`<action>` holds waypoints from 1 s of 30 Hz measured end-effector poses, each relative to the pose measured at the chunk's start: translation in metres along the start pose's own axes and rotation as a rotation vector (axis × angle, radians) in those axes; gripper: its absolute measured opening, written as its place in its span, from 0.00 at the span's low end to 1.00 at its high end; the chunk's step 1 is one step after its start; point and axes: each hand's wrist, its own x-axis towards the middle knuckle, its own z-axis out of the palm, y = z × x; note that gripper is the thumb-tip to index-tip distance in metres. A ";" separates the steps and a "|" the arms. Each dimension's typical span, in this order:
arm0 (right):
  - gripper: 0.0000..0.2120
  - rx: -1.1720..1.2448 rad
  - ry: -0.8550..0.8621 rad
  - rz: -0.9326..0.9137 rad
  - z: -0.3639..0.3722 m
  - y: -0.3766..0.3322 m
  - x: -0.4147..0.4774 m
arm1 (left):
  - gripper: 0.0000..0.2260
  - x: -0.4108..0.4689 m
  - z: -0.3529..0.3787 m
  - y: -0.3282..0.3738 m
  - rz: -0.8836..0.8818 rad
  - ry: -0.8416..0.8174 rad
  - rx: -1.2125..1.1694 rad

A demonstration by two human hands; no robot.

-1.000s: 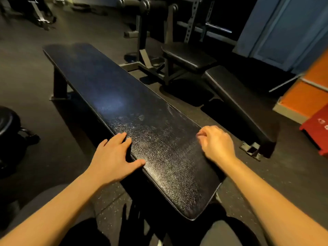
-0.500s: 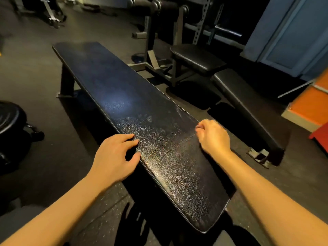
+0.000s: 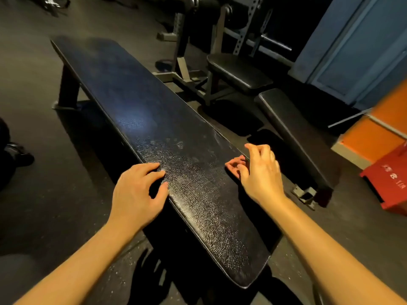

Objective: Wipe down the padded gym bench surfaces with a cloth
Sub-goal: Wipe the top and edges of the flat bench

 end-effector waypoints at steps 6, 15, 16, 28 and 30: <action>0.17 0.033 -0.012 -0.008 0.015 -0.014 -0.029 | 0.18 0.013 -0.009 0.009 -0.023 -0.064 0.093; 0.18 0.369 -0.201 -0.282 0.040 -0.110 -0.020 | 0.21 0.040 -0.026 0.012 -0.023 -0.258 0.250; 0.20 0.335 -0.227 -0.368 0.037 -0.114 -0.029 | 0.21 0.046 -0.028 0.011 -0.031 -0.283 0.248; 0.17 0.269 0.002 0.033 0.071 -0.040 0.078 | 0.37 0.076 0.004 -0.020 0.027 -0.230 0.312; 0.18 0.293 -0.061 -0.142 0.072 -0.048 0.055 | 0.37 0.070 0.006 -0.026 0.036 -0.196 0.296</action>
